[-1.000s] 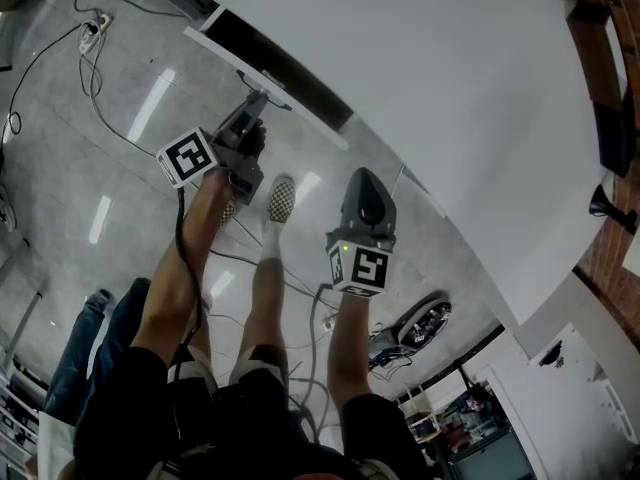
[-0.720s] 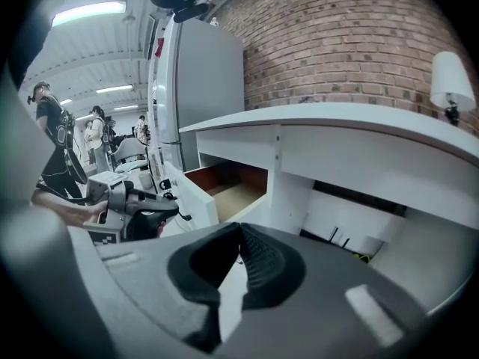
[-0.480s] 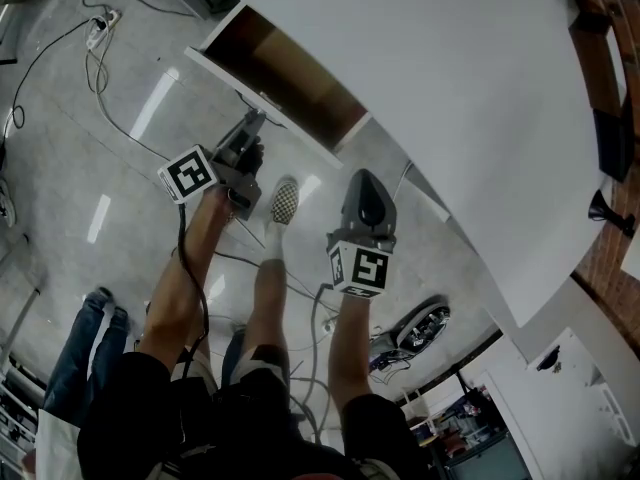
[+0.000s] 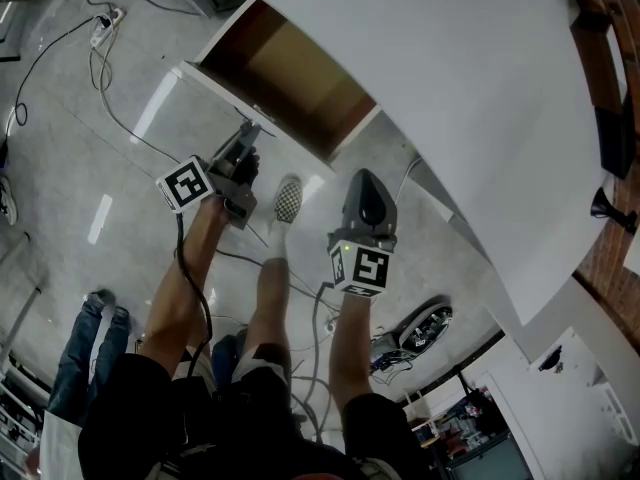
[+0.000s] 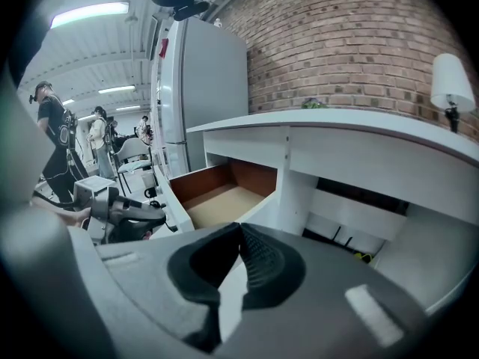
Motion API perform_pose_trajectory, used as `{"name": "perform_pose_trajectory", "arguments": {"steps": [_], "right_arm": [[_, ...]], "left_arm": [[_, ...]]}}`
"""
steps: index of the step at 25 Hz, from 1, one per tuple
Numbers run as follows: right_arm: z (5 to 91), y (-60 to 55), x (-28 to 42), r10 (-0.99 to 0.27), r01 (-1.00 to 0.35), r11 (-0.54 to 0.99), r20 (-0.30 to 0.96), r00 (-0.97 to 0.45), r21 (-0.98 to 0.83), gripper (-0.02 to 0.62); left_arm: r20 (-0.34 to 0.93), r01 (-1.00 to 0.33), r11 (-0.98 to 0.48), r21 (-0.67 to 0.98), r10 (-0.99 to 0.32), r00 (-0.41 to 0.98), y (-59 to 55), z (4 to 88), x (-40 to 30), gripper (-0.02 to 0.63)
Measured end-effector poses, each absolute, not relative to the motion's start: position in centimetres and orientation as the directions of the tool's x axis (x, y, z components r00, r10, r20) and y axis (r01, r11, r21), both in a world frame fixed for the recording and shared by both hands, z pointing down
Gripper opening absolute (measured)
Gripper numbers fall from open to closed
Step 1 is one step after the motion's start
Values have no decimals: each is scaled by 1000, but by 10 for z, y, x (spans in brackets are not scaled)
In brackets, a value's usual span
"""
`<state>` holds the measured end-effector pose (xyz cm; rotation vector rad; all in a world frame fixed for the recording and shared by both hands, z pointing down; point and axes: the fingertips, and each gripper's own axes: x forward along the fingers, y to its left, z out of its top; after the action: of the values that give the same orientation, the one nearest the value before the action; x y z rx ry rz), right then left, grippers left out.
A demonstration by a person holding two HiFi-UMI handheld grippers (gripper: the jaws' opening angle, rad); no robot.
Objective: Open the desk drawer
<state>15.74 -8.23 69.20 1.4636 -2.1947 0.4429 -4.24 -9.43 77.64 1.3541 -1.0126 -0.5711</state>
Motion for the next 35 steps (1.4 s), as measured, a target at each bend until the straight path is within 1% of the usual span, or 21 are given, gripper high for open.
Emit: {"name": "perform_pose_trajectory", "arguments": {"steps": [5, 11, 17, 21, 25, 29, 32, 35], "right_arm": [[690, -76, 153, -775, -923, 385, 539, -331, -13, 5], [691, -68, 148, -773, -918, 398, 535, -341, -11, 5], [691, -59, 143, -769, -913, 408, 536, -348, -7, 5], [690, -55, 144, -769, -913, 409, 535, -350, -9, 5], [684, -46, 139, -774, -914, 406, 530, -347, -6, 5], [679, -39, 144, -778, -919, 394, 530, -336, -5, 5], [677, -37, 151, -781, -925, 380, 533, -324, -5, 5], [678, -36, 154, -785, -931, 365, 534, -313, -9, 5]], "left_arm": [[275, -208, 195, 958, -827, 490, -73, 781, -50, 33], [287, -153, 243, 958, -831, 477, -37, 788, -56, 32], [303, -205, 231, 951, -825, 477, -24, 792, -68, 32], [302, -195, 236, 952, -836, 459, -25, 793, -75, 32], [288, -245, 191, 951, -838, 463, -23, 793, -85, 34], [296, -255, 197, 947, -841, 452, -22, 792, -86, 34], [300, -234, 214, 949, -841, 451, -23, 791, -82, 34], [312, -259, 211, 942, -834, 455, -24, 792, -83, 38]]}}
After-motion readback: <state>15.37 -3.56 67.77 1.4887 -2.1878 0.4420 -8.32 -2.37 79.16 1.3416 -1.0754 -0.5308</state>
